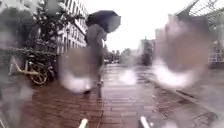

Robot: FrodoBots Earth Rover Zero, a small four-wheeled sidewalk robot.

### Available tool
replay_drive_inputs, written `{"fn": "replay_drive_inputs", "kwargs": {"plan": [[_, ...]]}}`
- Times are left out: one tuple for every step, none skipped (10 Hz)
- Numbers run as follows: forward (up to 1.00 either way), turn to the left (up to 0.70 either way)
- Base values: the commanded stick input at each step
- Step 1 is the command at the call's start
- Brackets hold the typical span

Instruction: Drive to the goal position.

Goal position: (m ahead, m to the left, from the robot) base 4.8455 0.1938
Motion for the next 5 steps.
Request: {"fn": "replay_drive_inputs", "kwargs": {"plan": [[0.7,0.0],[0.7,0.0],[0.7,0.0],[0.7,0.0],[0.7,0.0]]}}
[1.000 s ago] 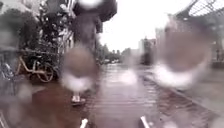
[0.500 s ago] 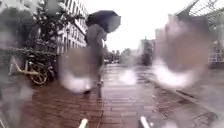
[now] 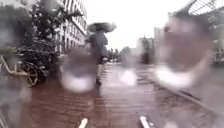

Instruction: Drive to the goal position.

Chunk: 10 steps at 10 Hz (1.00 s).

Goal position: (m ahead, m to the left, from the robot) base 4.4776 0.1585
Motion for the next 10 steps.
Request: {"fn": "replay_drive_inputs", "kwargs": {"plan": [[0.7,0.0],[0.7,0.0],[0.7,0.0],[0.7,0.0],[0.7,0.0],[0.7,0.0],[0.7,0.0],[0.7,0.0],[0.7,0.0],[0.7,0.0]]}}
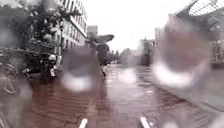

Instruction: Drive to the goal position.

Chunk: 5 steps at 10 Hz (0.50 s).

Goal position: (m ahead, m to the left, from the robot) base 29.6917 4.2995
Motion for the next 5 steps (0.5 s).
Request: {"fn": "replay_drive_inputs", "kwargs": {"plan": [[0.7,0.0],[0.7,0.03],[0.7,0.11],[0.7,0.1],[0.7,0.04]]}}
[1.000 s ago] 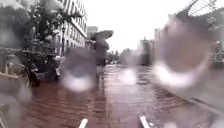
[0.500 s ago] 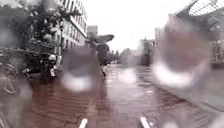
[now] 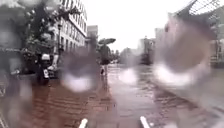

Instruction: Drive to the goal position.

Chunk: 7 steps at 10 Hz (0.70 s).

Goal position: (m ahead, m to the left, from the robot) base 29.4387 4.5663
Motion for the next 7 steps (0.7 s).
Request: {"fn": "replay_drive_inputs", "kwargs": {"plan": [[0.7,0.0],[0.7,0.0],[0.7,0.0],[0.7,0.0],[0.7,0.0],[0.7,0.0],[0.7,0.0]]}}
